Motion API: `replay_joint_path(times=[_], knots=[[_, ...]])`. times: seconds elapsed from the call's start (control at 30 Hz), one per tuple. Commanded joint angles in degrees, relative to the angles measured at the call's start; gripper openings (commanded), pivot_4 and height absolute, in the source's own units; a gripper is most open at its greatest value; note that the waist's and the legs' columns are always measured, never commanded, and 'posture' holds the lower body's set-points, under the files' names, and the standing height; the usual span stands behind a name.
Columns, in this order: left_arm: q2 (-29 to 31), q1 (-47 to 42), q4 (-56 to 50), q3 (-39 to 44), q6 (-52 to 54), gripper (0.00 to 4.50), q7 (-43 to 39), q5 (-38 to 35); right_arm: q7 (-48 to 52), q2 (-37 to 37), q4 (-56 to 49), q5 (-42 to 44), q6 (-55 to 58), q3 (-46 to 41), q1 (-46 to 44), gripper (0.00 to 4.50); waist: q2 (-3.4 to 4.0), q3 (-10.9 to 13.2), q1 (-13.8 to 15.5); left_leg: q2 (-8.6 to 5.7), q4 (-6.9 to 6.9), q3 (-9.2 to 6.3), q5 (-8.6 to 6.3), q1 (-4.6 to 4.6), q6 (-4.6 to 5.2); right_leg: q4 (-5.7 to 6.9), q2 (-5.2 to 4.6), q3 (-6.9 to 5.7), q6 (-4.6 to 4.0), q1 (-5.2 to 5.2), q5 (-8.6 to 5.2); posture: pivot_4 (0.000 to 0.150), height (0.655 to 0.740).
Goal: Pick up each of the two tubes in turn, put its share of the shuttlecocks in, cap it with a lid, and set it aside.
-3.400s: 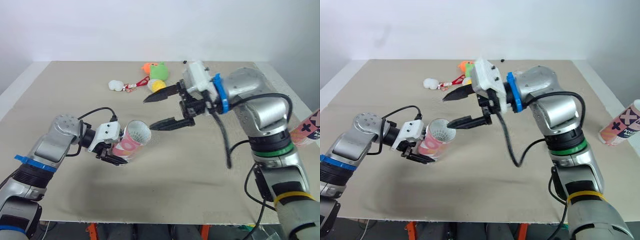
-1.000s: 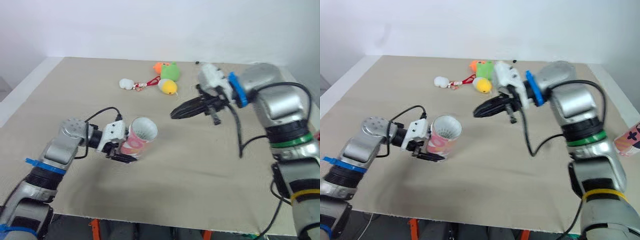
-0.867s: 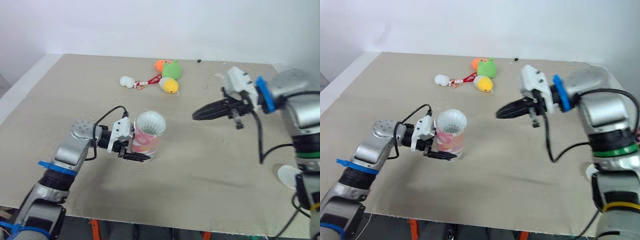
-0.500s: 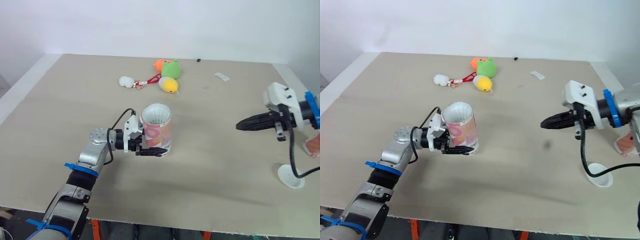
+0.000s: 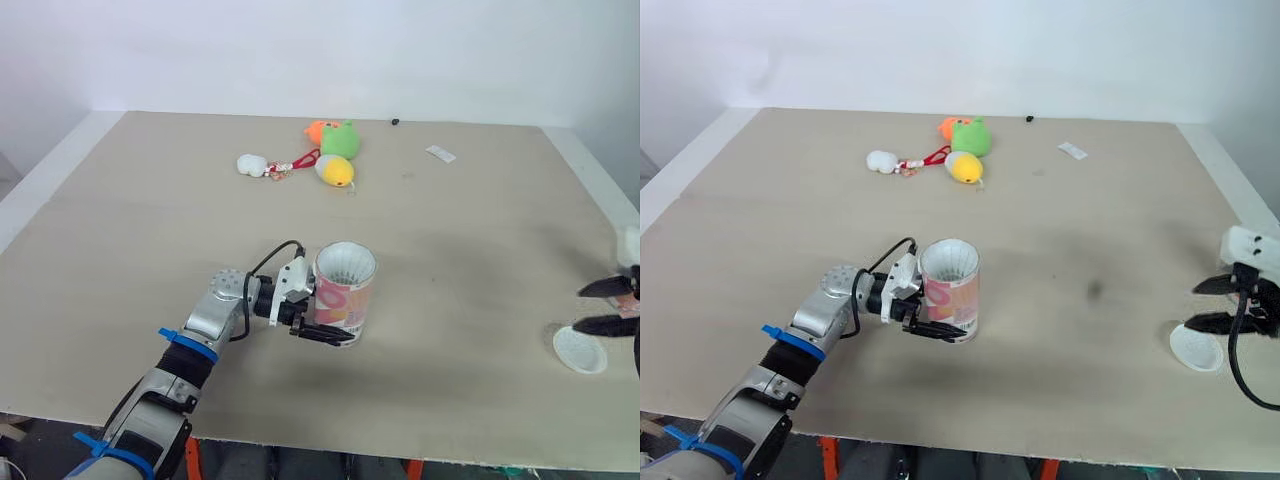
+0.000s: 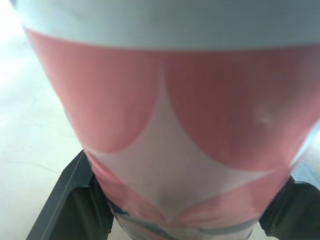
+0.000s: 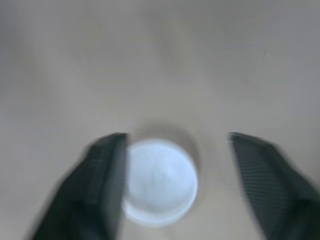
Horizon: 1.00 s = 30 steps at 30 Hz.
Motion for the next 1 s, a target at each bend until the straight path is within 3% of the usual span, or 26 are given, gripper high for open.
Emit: replay_joint_path(times=[0.03,0.53,0.63,0.83,0.9,1.0], knots=[[0.4,-0.2,-1.4,0.8,-0.7,3.08,-0.1,-0.5,-1.2,-0.6,4.8,-4.0,-4.3,1.7,-0.6,4.45,-0.01,0.0,-0.1,0.02,0.0,0.03,0.0,0.02,0.0,0.0,0.03,0.03,0.0,0.01,0.01,0.15,0.7323],[2.1,1.4,-5.3,1.8,0.2,3.08,1.3,-1.2,-4.1,9.6,25.7,-16.4,-9.4,12.8,-20.2,4.45,-0.03,0.0,-1.2,0.04,-0.02,0.31,0.0,0.79,-0.01,-0.12,0.16,0.44,0.14,0.68,0.11,0.15,0.7323],[2.4,1.4,-6.0,2.0,0.6,3.08,1.8,-1.4,-3.0,10.1,28.0,-17.1,-9.8,13.5,-21.8,3.71,0.0,0.0,-1.2,0.02,-0.02,0.27,0.0,0.79,-0.01,-0.13,0.14,0.45,0.18,0.71,0.09,0.15,0.7323],[3.2,1.4,-6.9,2.7,1.4,3.08,2.1,-2.0,-0.4,10.7,28.7,-17.3,-10.4,13.6,-23.7,0.73,0.0,0.0,-1.2,0.0,-0.03,0.26,-0.01,0.79,0.0,-0.19,0.1,0.46,0.23,0.75,0.11,0.15,0.7323],[3.3,1.3,-7.1,3.0,1.9,3.08,2.1,-2.5,0.3,10.7,28.0,-17.2,-10.6,13.4,-24.1,0.07,0.0,0.0,-1.2,0.01,-0.03,0.25,-0.01,0.82,0.0,-0.19,0.11,0.46,0.23,0.77,0.12,0.15,0.7323],[3.4,1.4,-7.2,2.9,3.1,3.08,1.9,-3.3,0.8,10.7,26.2,-16.6,-10.7,12.8,-24.6,0.07,0.0,0.0,-1.2,0.01,-0.03,0.26,-0.01,0.82,0.0,-0.19,0.11,0.46,0.23,0.77,0.13,0.15,0.7323]])
